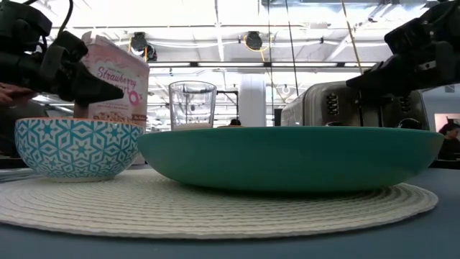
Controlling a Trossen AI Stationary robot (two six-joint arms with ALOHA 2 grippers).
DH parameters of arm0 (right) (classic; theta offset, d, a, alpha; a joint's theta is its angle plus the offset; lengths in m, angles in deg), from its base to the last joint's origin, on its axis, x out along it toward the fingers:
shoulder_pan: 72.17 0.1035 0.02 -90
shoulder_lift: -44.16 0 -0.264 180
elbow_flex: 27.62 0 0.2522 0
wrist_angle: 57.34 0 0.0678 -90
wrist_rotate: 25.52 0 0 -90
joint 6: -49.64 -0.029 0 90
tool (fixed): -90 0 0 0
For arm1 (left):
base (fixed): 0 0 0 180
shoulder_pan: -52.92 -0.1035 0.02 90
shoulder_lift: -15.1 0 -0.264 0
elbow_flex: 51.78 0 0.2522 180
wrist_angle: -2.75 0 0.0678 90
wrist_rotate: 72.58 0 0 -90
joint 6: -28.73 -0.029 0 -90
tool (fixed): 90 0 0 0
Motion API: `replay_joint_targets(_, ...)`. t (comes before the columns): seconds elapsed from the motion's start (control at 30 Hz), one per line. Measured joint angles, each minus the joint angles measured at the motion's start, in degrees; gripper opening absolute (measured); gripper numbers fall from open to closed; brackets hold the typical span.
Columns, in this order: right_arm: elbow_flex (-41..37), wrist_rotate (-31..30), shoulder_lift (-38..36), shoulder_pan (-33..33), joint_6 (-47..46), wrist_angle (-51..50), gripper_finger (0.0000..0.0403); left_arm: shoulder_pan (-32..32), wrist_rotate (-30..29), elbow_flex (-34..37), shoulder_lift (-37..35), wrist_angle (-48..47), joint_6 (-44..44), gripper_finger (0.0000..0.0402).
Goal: Arrange a breakfast setting
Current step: Return to Home Position
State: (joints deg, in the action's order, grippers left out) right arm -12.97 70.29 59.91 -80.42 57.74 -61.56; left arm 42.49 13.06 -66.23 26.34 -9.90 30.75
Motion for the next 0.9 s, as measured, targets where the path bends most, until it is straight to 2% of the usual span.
replay_joint_targets(0.17, 0.0, 0.0, 0.0, 0.0, 2.0, 0.0, 0.0002, 0.0, -0.1, 0.0, 0.0, 0.0, -4.5, 0.0094)
replay_joint_targets(0.43, 0.0, 0.0, 0.0, 0.0, 0.1, 0.0, 0.0002, 0.0, -0.1, 0.0, 0.0, 0.0, 0.5, 0.0094)
replay_joint_targets(0.9, 0.0, 0.0, 0.0, 0.0, 0.1, 0.0, 0.0002, 0.0, -0.4, 0.2, 0.0, 1.8, -0.2, 0.0094)
